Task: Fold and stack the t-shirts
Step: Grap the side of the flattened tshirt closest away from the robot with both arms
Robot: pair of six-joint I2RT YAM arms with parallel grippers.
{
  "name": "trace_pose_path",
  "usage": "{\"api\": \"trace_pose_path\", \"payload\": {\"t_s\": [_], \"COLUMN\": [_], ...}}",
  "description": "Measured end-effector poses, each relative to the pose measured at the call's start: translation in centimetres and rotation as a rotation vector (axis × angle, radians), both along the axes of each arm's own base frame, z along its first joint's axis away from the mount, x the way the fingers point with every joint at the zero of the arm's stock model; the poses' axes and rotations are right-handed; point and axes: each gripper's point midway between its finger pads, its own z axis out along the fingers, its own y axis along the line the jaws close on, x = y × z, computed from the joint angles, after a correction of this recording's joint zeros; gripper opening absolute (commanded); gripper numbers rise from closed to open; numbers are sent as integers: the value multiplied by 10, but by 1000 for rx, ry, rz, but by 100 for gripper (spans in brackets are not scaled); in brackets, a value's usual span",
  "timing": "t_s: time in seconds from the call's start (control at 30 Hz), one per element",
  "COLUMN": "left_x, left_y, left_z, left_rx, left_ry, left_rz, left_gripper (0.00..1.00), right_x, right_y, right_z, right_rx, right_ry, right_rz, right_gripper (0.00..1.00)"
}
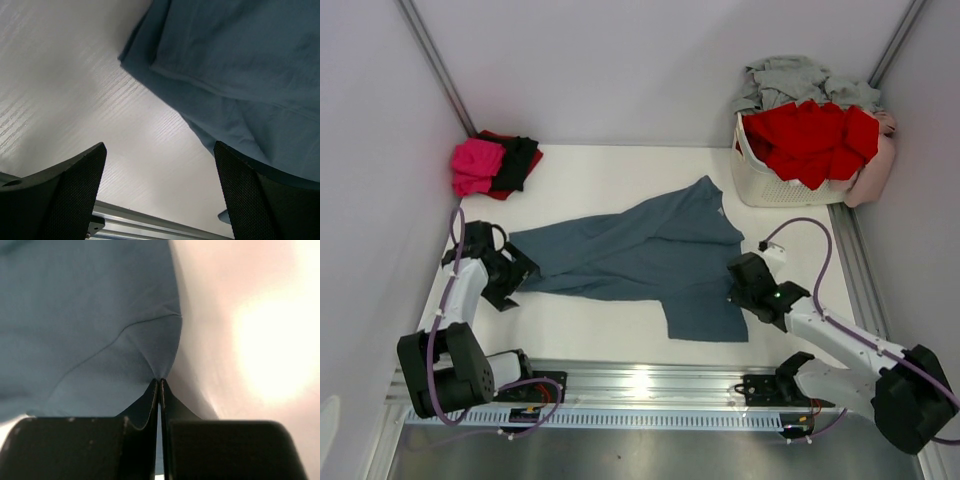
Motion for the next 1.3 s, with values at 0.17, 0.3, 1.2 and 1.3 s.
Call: {"api": "trace_pose_path", "payload": {"t_s": [0.17,0.3,1.2,1.3], "left_x": [0,0,9,9], "left_y": [-5,-14,-17,-18], "left_z": [-3,-4,-39,-44], "left_rx": [-19,-39,0,-2], "left_ry": [12,7,238,256], "left_rz": [-23,-67,-154,-162], "left_gripper": [79,66,40,32], "right_x": [2,2,9,9], "right_y": [-22,-25,-21,-21], "right_z": [15,11,14,18], "right_rx": [-40,-64,-77,-70], "right_ry": [-67,-58,-68,-78], "right_rz": [-97,-108,-90,-89], "right_gripper": [0,0,0,0]}}
